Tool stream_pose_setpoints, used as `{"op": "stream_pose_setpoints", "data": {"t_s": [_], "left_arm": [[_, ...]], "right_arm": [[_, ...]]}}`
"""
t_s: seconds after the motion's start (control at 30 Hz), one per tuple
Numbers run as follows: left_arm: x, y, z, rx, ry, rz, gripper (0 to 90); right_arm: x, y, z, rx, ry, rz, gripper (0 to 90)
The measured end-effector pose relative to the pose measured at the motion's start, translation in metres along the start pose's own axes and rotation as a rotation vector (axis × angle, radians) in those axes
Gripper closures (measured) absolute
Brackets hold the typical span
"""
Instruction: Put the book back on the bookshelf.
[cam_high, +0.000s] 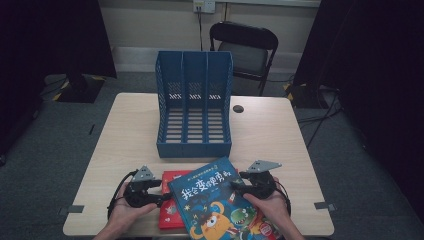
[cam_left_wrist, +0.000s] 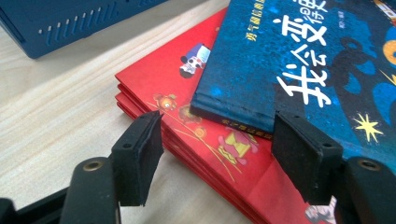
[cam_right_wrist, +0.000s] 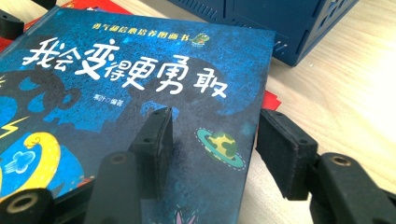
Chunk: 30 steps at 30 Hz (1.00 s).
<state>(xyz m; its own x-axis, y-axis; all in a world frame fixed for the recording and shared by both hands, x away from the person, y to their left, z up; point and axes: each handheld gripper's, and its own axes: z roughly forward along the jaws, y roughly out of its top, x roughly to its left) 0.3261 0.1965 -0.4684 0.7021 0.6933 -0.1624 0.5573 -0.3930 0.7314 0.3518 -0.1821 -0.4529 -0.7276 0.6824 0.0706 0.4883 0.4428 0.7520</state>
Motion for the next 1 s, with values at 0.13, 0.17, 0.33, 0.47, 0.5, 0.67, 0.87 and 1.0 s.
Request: {"op": "stream_pose_setpoints", "data": {"t_s": [0.13, 0.17, 0.33, 0.47, 0.5, 0.67, 0.87, 1.0], "left_arm": [[0.000, 0.004, 0.003, -0.005, 0.026, 0.015, 31.3], [0.001, 0.007, 0.006, -0.001, 0.032, 0.016, 31.2], [0.004, 0.013, 0.011, -0.002, 0.045, 0.026, 31.6], [0.007, 0.017, 0.016, 0.001, 0.049, 0.027, 29.0], [0.008, 0.019, 0.018, 0.003, 0.048, 0.015, 28.0], [0.009, 0.028, 0.024, 0.019, 0.082, 0.040, 24.5], [0.014, 0.031, 0.030, 0.006, 0.084, -0.002, 24.8], [0.013, 0.032, 0.029, 0.006, 0.103, 0.001, 29.3]], "right_arm": [[-0.001, -0.001, -0.001, 0.000, 0.000, 0.008, 46.0], [0.000, -0.001, -0.003, 0.002, -0.010, 0.003, 45.7], [0.000, -0.004, -0.006, 0.010, -0.015, 0.010, 42.2], [-0.001, -0.007, -0.009, 0.009, -0.016, 0.009, 39.8], [-0.001, -0.008, -0.009, 0.008, -0.015, 0.010, 39.4], [-0.001, -0.008, -0.012, 0.017, -0.027, -0.002, 37.8], [0.000, -0.014, -0.015, -0.009, -0.039, -0.021, 35.9], [-0.001, -0.017, -0.015, -0.033, -0.036, -0.019, 35.4]]}}
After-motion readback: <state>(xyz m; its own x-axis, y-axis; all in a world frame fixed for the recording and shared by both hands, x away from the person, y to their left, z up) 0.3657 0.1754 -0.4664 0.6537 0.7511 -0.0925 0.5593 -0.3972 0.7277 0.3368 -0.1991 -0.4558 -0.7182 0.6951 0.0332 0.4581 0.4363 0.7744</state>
